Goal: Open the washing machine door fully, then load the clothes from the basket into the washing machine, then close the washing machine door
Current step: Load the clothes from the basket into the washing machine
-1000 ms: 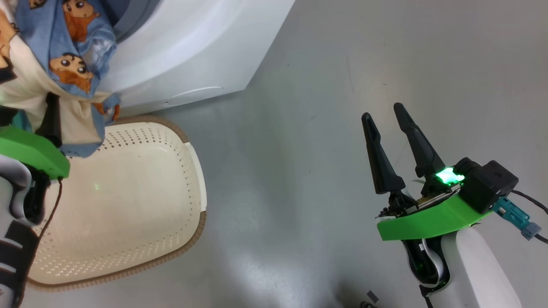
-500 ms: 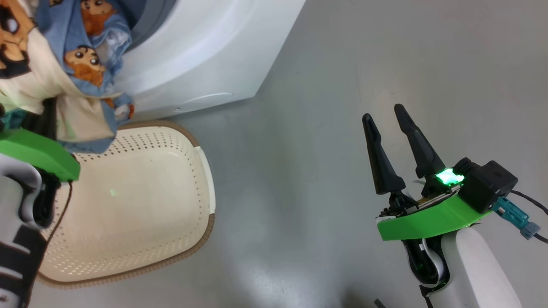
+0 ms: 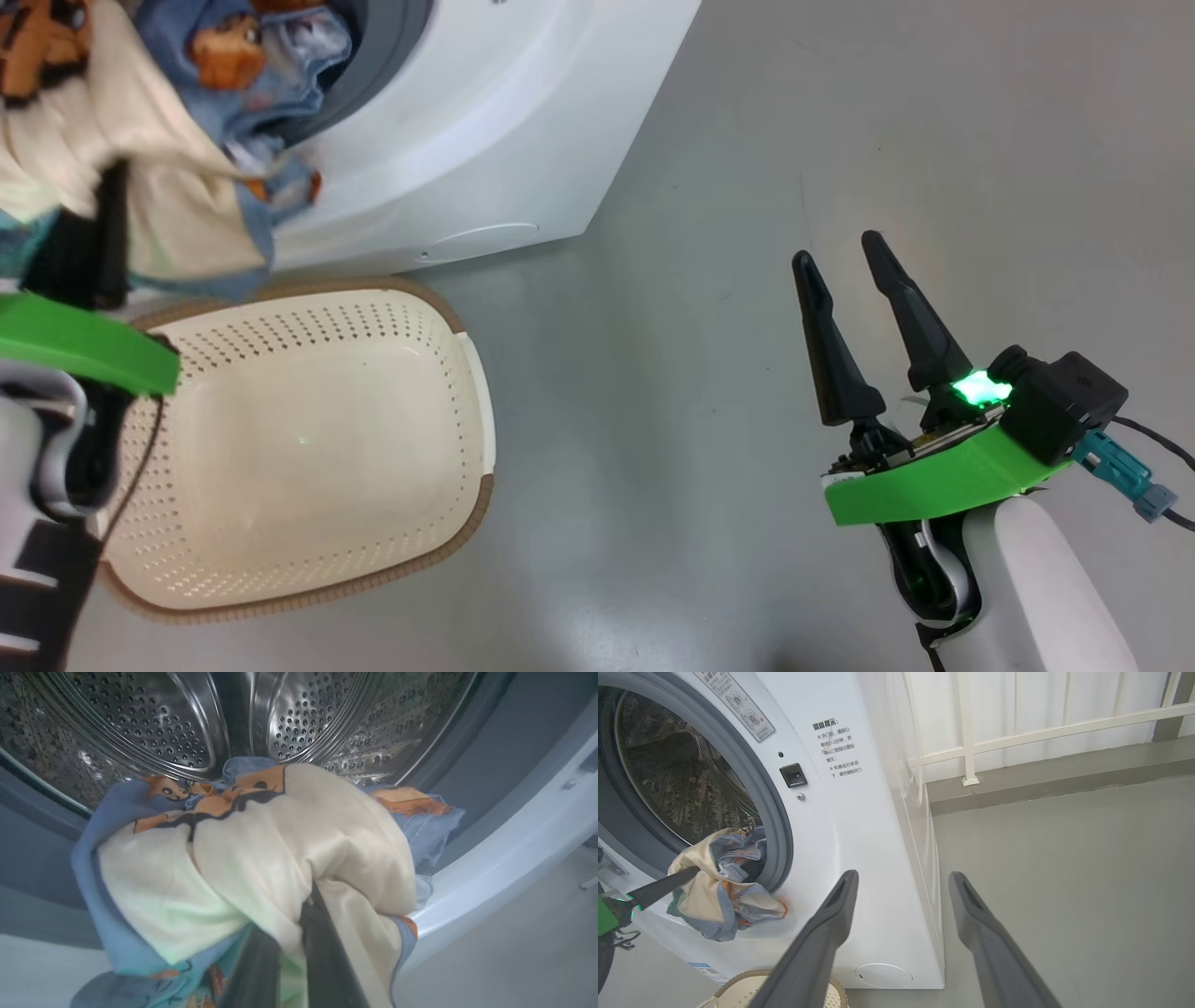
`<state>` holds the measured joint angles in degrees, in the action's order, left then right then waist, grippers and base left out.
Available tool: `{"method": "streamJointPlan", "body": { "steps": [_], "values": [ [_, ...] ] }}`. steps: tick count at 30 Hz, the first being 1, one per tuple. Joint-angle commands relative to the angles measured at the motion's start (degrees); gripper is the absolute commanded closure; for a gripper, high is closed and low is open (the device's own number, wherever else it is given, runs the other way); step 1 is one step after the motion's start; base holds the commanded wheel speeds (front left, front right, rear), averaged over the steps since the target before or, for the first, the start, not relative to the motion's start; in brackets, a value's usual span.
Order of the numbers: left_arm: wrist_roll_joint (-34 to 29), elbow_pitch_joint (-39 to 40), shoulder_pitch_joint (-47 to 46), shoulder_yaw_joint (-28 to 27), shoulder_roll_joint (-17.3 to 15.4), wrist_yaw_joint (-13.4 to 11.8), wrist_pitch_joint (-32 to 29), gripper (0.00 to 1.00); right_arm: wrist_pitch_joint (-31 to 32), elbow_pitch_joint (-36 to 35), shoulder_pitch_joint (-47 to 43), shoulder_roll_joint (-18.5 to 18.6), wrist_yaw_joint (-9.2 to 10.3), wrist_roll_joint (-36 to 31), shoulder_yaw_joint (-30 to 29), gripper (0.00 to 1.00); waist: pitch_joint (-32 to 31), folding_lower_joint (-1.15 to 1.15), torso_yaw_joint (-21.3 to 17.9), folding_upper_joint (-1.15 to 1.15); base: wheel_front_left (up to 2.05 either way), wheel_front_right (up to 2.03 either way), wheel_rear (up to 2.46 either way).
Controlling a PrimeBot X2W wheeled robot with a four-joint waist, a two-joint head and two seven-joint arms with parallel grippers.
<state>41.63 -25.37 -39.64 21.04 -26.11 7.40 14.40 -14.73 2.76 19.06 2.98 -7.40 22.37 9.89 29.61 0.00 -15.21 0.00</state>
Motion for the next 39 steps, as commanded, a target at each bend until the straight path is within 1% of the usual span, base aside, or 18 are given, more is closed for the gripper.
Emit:
{"method": "streamJointPlan", "body": {
  "steps": [1, 5, 10, 15, 19, 25, 29, 34, 35, 36, 39],
  "values": [
    [-1.0, 3.1, 0.3, -3.3, -2.2, 0.1, 0.6, 1.00, -0.3, -1.2, -1.0, -0.1, -0.09, 0.5, 1.0, 0.00, -0.1, 0.00, 0.0, 0.00, 0.00, 0.00, 0.00],
    [-1.8, 5.4, -1.0, -4.6, -2.0, -0.1, 0.6, 1.00, -0.3, -1.2, -1.2, -0.1, -0.09, 0.5, 1.3, 0.00, 0.1, 0.00, -0.4, 0.00, 0.00, 0.00, 0.00],
    [-3.1, 4.2, -7.3, -4.0, -2.5, -0.6, -1.6, 1.00, -0.3, -1.5, -0.8, -0.1, -0.09, 0.8, 2.1, 0.00, 1.7, 0.00, -1.8, 0.00, 0.00, 0.00, 0.00],
    [-4.9, -0.8, -15.5, -2.9, -2.9, -0.7, -4.0, 1.00, -0.3, -2.2, -0.9, -0.1, -0.09, 1.3, 2.6, 0.00, 3.9, 0.00, -3.7, 0.00, 0.00, 0.00, 0.00],
    [-6.7, -6.2, -21.9, -1.7, -3.7, -0.5, -4.4, 1.00, -0.3, -2.7, -0.8, -0.1, -0.09, 2.1, 3.0, 0.00, 5.7, 0.00, -5.8, 0.00, 0.00, 0.00, 0.00],
    [-9.9, -13.2, -30.8, -1.0, -5.4, -0.4, -2.1, 1.00, -0.3, -3.6, -1.1, -0.1, -0.09, 3.6, 3.6, 0.00, 8.3, 0.00, -9.0, 0.00, 0.00, 0.00, 0.00],
    [-11.6, -16.1, -34.4, -0.6, -6.2, -0.4, -1.0, 1.00, -0.3, -4.0, -1.2, -0.1, -0.09, 4.2, 3.8, 0.00, 9.2, 0.00, -10.1, 0.00, 0.00, 0.00, 0.00],
    [-13.6, -20.0, -38.6, -0.7, -6.5, -1.5, 0.1, 1.00, -0.3, -4.4, -1.6, -0.1, -0.09, 4.6, 4.1, 0.00, 9.8, 0.00, -11.0, 0.00, 0.00, 0.00, 0.00],
    [-13.8, -21.2, -39.1, -0.7, -6.3, -1.8, 0.1, 0.64, -0.3, -4.4, -1.7, -0.1, -0.09, 4.6, 4.1, 0.00, 9.8, 0.00, -11.0, 0.00, 0.00, 0.00, 0.00],
    [-13.9, -22.8, -39.5, -0.5, -6.1, -2.0, -0.4, 0.00, -0.3, -4.4, -1.7, -0.1, -0.09, 4.6, 4.0, 0.00, 9.8, 0.00, -10.9, 0.00, 0.00, 0.00, 0.00],
    [-13.8, -26.4, -40.4, 0.2, -5.0, -2.0, -1.9, 0.00, -0.3, -4.1, -1.5, -0.1, -0.09, 4.6, 4.1, 0.00, 9.6, 0.00, -10.5, 0.00, 0.00, 0.00, 0.00]
  ]
}}
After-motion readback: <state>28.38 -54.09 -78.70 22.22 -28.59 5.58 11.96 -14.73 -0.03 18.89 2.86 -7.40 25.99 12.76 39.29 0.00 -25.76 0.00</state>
